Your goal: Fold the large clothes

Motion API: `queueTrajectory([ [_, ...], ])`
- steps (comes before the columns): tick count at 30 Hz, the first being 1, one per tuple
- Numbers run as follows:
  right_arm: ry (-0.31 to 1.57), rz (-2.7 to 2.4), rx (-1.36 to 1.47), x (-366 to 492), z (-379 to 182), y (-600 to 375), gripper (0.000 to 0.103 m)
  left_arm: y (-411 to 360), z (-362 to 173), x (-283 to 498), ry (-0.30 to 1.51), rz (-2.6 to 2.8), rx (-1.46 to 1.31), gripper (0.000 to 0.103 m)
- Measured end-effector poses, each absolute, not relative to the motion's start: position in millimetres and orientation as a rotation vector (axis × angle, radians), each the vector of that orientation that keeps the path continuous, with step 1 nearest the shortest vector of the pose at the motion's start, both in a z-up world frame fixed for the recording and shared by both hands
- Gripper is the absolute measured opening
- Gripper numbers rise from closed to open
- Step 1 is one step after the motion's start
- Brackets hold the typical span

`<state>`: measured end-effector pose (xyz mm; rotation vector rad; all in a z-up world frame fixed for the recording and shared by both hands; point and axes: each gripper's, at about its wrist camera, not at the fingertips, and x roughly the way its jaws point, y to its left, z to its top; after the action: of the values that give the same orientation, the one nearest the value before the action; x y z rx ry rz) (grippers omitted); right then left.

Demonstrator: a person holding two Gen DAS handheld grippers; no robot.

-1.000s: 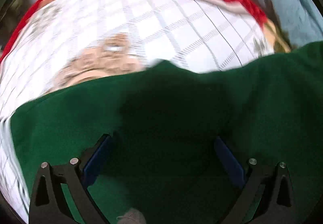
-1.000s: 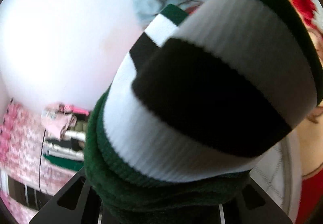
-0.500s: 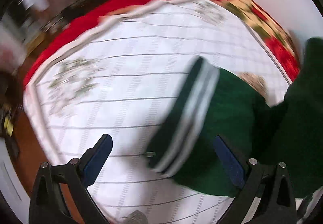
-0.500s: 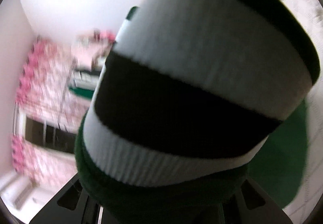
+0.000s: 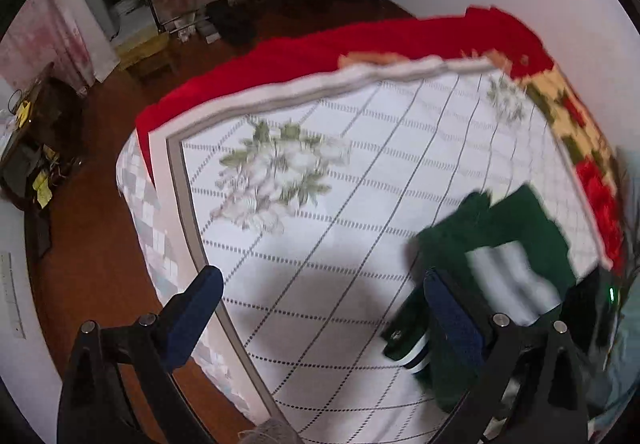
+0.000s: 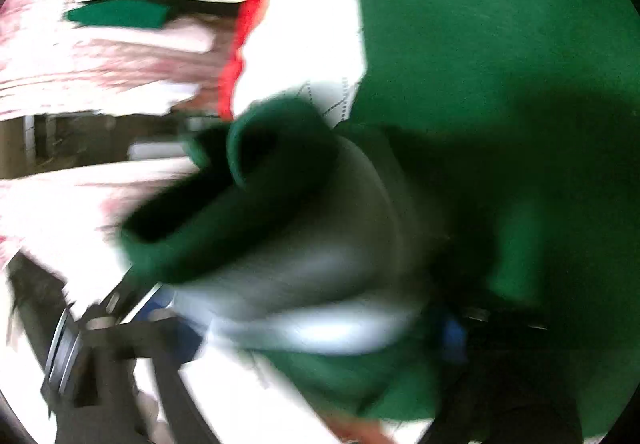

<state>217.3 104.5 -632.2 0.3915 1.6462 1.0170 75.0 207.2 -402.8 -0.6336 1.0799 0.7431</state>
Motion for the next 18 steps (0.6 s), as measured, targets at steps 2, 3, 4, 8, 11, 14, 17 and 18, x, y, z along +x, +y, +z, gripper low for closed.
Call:
queueTrajectory([
  [2,1.650,1.084,0.401,202.5,-614.6,93.4,0.098,212.0,-389.3,82.8,1.049,0.729,-0.632,0.103],
  [3,1.661,1.100,0.397,207.1,-605.2,91.3,0.098,212.9,-383.6,85.9,1.036,0.720,-0.630,0.103],
  [4,1.662,1.106,0.411,211.1,-597.6,80.5,0.098,212.7,-374.0,93.1,1.015,0.700,-0.623,0.103],
  [8,1.605,0.945,0.485,231.7,-585.5,9.2,0.098,194.4,-369.1,130.7,1.013,0.607,-0.542,0.103],
  [11,1.568,0.797,0.483,260.6,-575.2,-31.0,0.068,172.4,-395.2,165.0,1.072,0.541,-0.492,0.103],
  [14,1.598,0.669,0.475,314.1,-600.2,-56.7,0.048,143.9,-438.5,213.9,1.154,0.455,-0.422,0.103],
  [17,1.599,0.588,0.421,342.8,-630.1,-53.1,0.046,119.9,-476.2,260.0,1.202,0.412,-0.287,0.103],
  [18,1.605,0.572,0.412,351.1,-639.6,-45.8,0.046,113.3,-491.3,274.6,1.230,0.396,-0.237,0.103],
])
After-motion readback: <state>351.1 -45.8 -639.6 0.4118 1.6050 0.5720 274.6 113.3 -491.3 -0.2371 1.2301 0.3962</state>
